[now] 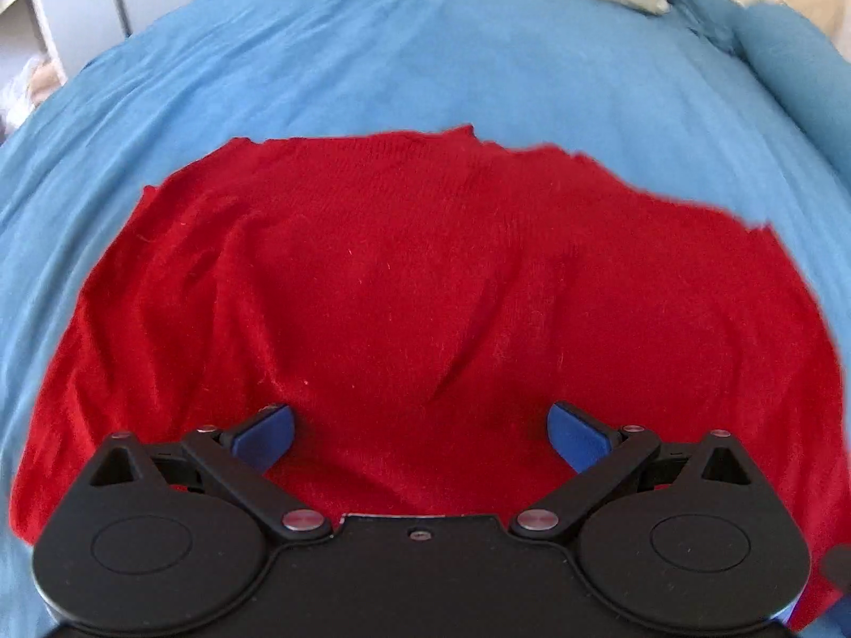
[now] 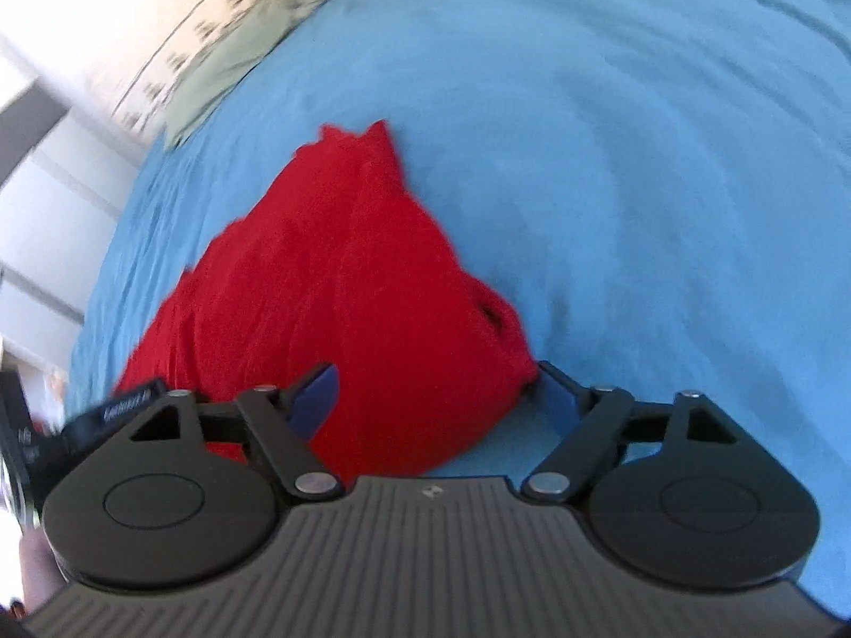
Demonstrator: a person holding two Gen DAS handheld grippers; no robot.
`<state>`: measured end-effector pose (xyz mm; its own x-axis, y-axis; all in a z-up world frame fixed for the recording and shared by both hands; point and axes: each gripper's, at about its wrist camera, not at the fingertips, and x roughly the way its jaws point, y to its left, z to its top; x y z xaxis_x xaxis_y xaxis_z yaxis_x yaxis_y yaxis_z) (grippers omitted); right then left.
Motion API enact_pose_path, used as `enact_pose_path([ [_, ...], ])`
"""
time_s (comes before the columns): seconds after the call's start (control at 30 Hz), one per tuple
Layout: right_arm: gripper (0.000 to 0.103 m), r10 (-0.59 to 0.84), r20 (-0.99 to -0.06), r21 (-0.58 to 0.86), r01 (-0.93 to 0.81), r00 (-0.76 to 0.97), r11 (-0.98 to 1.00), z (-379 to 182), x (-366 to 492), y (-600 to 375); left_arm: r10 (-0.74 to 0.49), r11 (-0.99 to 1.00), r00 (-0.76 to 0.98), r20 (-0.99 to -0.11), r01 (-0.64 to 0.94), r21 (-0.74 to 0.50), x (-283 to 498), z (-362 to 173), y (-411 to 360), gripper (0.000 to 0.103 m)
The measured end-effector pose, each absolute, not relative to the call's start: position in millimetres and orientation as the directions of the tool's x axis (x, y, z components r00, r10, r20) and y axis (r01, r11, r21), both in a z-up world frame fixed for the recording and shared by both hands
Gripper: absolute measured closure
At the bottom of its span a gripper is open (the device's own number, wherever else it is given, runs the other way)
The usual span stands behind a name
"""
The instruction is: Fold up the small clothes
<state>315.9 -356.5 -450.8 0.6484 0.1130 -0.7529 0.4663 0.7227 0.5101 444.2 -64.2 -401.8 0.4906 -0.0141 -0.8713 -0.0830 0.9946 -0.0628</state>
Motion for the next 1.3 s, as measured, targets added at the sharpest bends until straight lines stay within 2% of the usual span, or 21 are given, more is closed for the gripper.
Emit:
enact_pose_path([
  [0.13, 0.025, 0.102, -0.766, 0.528, 0.53, 0.635, 0.664, -449.6, 309.0, -364.1, -0.006, 0.982, 0.489, -0.872, -0.163, -0.098, 438.4, -399.2, -50.6, 0.0],
  [0.23, 0.026, 0.106, -0.774, 0.538, 0.559, 0.625, 0.631, -450.3, 301.0, -365.1, 0.004, 0.979, 0.466, -0.885, -0.182, -0.092, 435.8, -408.7, -41.8, 0.0],
  [0.43, 0.029, 0.096, -0.772, 0.526, 0.546, 0.629, 0.652, -454.0, 304.9, -361.3, 0.043, 0.994, 0.456, -0.889, -0.111, -0.009, 440.4, -417.9, -51.0, 0.0],
  [0.5, 0.037, 0.084, -0.765, 0.527, 0.545, 0.639, 0.652, -455.6, 312.5, -363.2, 0.046, 0.994, 0.458, -0.888, -0.108, -0.004, 441.6, -419.9, -51.7, 0.0],
  [0.57, 0.069, 0.086, -0.763, 0.531, 0.545, 0.641, 0.648, -456.7, 323.3, -365.0, 0.054, 0.995, 0.45, -0.891, -0.101, 0.009, 443.7, -420.8, -53.4, 0.0],
  [0.6, 0.071, 0.107, -0.761, 0.544, 0.539, 0.64, 0.643, -456.9, 328.1, -365.5, 0.055, 0.995, 0.442, -0.895, -0.098, 0.013, 444.9, -420.3, -53.7, 0.0],
  [0.73, 0.074, 0.13, -0.723, 0.563, 0.468, 0.679, 0.681, -433.7, 341.2, -352.4, 0.023, 0.994, 0.402, -0.916, -0.105, -0.021, 450.6, -410.2, -41.7, 0.0],
  [0.83, 0.075, 0.2, -0.648, 0.604, 0.336, 0.735, 0.723, -400.9, 355.6, -330.0, 0.034, 0.991, 0.4, -0.916, -0.135, -0.022, 445.9, -393.7, -21.1, 0.0],
  [1.0, 0.075, 0.368, -0.514, 0.67, 0.095, 0.775, 0.736, -352.4, 398.5, -269.2, 0.085, 0.978, 0.439, -0.895, -0.209, -0.009, 421.4, -359.4, 46.7, 0.0],
  [1.13, 0.076, 0.563, -0.42, 0.703, -0.138, 0.712, 0.698, -338.8, 432.8, -194.3, 0.179, 0.961, 0.447, -0.877, -0.27, 0.059, 394.8, -346.3, 105.9, 0.0],
  [1.2, 0.076, 0.648, -0.421, 0.684, -0.247, 0.635, 0.687, -341.7, 442.3, -145.4, 0.219, 0.951, 0.436, -0.873, -0.297, 0.091, 381.7, -348.6, 133.1, 0.0],
  [1.3, 0.076, 0.711, -0.495, 0.634, -0.352, 0.499, 0.688, -365.6, 449.2, -77.8, 0.27, 0.931, 0.396, -0.878, -0.339, 0.134, 363.3, -361.1, 169.6, 0.0],
])
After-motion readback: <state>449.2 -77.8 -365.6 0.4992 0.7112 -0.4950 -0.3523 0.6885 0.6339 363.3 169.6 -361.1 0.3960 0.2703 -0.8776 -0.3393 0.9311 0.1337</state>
